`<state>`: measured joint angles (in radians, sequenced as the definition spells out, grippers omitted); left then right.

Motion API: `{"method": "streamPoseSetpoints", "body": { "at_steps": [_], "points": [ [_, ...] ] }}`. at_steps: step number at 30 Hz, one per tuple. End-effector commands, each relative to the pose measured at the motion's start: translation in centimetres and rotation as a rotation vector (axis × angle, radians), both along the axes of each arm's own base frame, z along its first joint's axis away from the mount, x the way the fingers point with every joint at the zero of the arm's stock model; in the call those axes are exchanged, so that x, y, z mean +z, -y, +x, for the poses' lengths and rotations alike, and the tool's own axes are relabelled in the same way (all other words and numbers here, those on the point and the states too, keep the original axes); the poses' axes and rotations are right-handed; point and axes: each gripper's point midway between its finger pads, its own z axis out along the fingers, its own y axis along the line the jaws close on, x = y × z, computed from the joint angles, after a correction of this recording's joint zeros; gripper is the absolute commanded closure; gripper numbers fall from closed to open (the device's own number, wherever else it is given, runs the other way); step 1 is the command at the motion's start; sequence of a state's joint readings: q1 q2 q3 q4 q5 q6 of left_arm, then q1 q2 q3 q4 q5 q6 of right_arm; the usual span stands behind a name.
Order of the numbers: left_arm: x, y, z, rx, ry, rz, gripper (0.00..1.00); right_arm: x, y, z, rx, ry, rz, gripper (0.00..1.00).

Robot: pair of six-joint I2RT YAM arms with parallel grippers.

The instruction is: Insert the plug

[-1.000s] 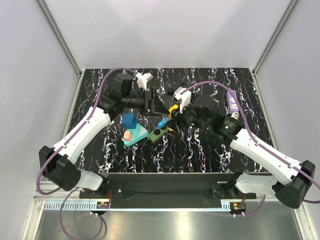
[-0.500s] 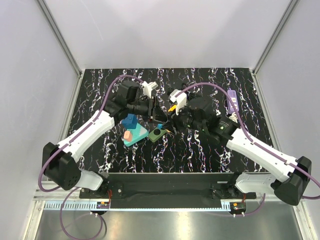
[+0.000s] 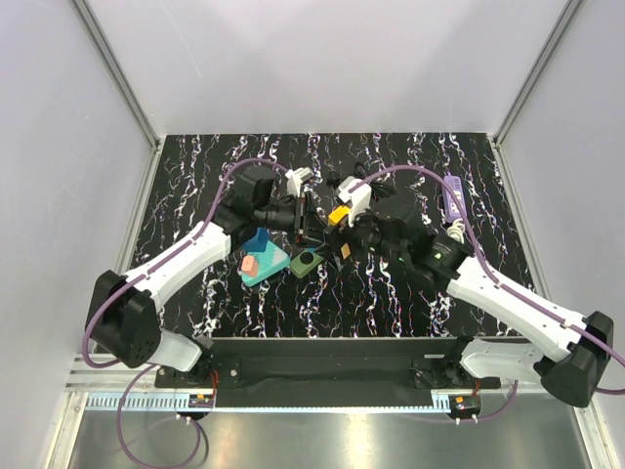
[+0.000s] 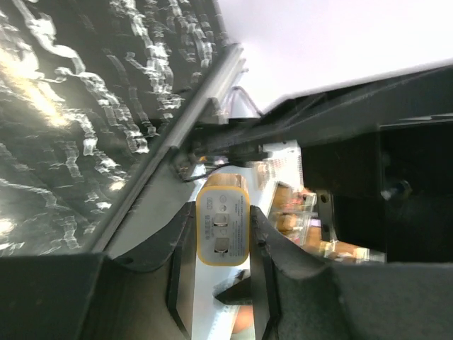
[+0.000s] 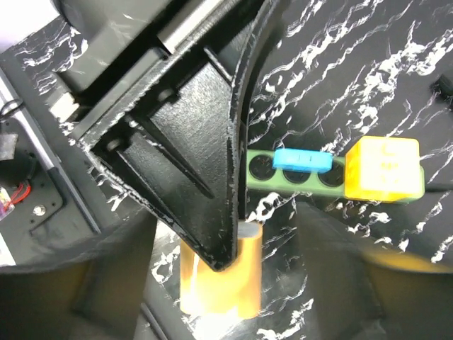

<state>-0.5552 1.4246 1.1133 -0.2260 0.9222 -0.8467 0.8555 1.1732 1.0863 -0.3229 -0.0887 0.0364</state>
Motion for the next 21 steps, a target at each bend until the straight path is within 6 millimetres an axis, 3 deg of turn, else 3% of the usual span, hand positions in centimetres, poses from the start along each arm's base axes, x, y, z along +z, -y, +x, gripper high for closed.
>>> {"method": "streamPoseSetpoints", "body": {
  "at_steps": [1,2,9,13,21],
  "points": [
    [4.5,0.3,-0.8,-0.040,-0.028,-0.180,1.00,4.1,0.3,0.4,-0.030,0.128,0.127,0.11],
    [5.6,0.4,-0.5,-0.040,0.004,-0.224,1.00,4.1,0.7,0.1,-0.030,0.140,0.139,0.10],
    [7.9,-0.1,0.2,0.008,-0.088,-0.327,1.00,6.1,2.2,-0.4,-0.032,0.267,0.184,0.11],
    [8.7,-0.1,0.4,0.027,-0.106,-0.366,1.00,7.4,2.3,-0.6,-0.022,0.314,0.219,0.15],
    [9.6,-0.4,0.2,0.033,-0.141,-0.445,1.00,8.2,1.9,-0.3,-0.024,0.350,0.259,0.28]
  ]
}}
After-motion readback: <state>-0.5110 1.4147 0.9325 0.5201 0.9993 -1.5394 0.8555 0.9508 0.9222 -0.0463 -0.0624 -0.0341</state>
